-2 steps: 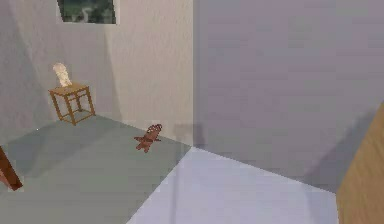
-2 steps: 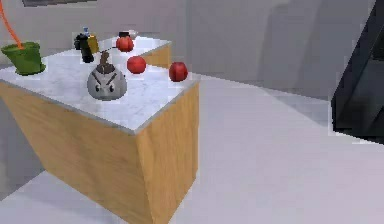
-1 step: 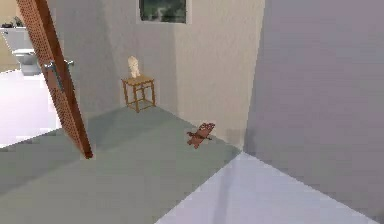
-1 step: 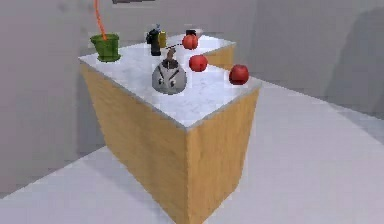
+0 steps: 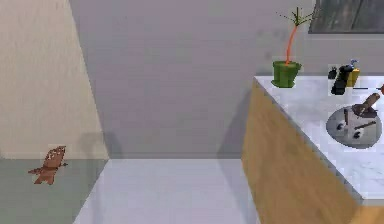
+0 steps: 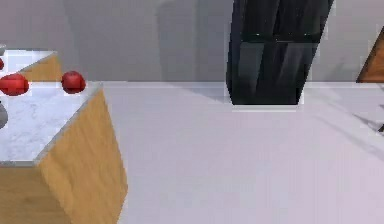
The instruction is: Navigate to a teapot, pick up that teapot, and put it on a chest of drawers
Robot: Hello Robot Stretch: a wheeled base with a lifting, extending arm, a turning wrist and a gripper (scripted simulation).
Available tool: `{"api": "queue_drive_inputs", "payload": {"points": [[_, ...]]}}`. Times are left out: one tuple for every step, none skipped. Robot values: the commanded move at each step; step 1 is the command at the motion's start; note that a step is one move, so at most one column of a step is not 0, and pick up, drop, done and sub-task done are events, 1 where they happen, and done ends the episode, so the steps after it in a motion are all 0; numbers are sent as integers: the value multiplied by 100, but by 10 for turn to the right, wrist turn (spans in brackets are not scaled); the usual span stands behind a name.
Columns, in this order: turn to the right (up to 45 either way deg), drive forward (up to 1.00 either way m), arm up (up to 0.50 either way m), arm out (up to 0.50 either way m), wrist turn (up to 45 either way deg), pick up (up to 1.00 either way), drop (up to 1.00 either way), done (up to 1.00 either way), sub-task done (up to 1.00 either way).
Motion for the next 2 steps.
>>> {"api": "queue_drive_inputs", "payload": {"points": [[450,0,0,0,0,0,0,0,0],[270,0,0,0,0,0,0,0,0]]}}
